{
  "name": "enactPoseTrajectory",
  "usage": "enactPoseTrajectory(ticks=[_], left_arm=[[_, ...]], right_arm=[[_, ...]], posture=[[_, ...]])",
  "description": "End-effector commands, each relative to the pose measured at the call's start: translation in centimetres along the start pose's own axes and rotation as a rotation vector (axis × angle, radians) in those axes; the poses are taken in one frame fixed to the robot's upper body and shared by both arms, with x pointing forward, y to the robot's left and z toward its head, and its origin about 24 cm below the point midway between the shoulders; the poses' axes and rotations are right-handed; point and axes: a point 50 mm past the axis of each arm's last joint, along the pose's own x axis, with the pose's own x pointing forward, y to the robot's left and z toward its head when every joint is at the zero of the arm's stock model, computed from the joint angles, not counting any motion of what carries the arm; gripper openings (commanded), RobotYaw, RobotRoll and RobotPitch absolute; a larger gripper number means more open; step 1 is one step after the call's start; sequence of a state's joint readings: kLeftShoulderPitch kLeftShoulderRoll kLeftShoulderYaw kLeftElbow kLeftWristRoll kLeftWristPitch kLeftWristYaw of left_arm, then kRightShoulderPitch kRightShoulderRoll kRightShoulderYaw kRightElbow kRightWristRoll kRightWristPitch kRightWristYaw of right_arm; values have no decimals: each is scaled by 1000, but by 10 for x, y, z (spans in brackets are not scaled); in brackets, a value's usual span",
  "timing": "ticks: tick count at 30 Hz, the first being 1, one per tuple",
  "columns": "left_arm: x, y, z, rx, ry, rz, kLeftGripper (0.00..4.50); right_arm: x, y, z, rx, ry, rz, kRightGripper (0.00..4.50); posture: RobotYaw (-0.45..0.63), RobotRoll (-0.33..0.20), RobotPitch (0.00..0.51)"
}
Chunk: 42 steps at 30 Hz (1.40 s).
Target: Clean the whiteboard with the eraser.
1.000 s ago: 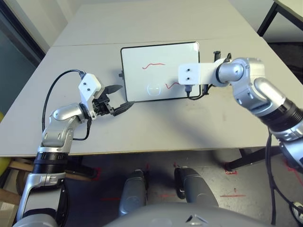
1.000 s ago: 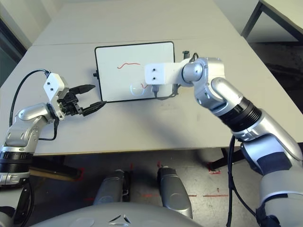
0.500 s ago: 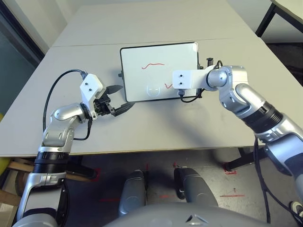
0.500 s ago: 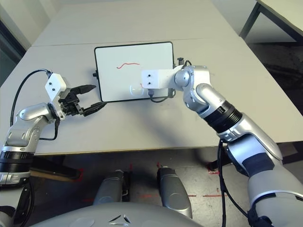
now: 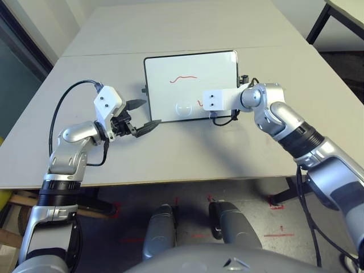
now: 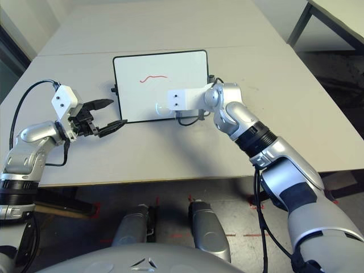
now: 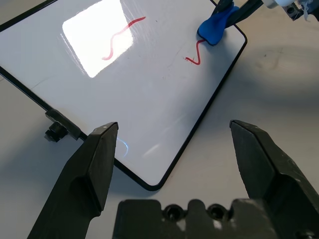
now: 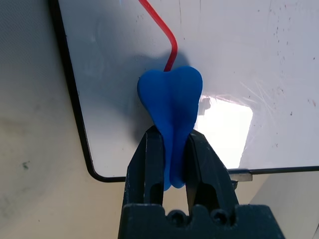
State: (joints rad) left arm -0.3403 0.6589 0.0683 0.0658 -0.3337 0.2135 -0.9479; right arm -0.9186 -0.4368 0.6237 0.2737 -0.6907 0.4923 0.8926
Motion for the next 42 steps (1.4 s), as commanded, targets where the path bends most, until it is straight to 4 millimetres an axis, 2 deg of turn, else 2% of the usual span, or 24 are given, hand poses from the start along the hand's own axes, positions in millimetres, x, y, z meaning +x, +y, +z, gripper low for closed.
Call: enactPoseTrajectory(ticks=[1, 8, 15, 19, 24, 35, 38, 42], left_arm=[[-4, 4, -2, 7, 20, 12, 4500], [-4, 5, -3, 6, 20, 15, 4500], [-5, 4, -3, 4, 17, 17, 4500], [-4, 3, -2, 3, 17, 16, 4500], [-4, 4, -3, 3, 19, 13, 4500], [-1, 4, -3, 5, 17, 6, 4500], [-1, 4, -3, 5, 16, 4, 4500], [-1, 4, -3, 6, 19, 3, 4500]], right_arm=[[4, 1, 9, -21, -15, 2, 395], [7, 6, 37, -47, -78, 18, 395], [8, 2, 52, -62, -91, 15, 395], [9, -2, 45, -79, -60, 9, 395], [9, -7, 24, -91, 12, 7, 395], [5, 6, -22, -99, 137, 60, 394], [5, 6, -25, -95, 147, 53, 393], [7, 3, -15, -92, 118, 36, 393]], posture=[[-61, 0, 98], [-56, 0, 100], [-51, 0, 100], [-50, 0, 101], [-50, 0, 101], [-69, 0, 99], [-69, 0, 99], [-69, 0, 99]])
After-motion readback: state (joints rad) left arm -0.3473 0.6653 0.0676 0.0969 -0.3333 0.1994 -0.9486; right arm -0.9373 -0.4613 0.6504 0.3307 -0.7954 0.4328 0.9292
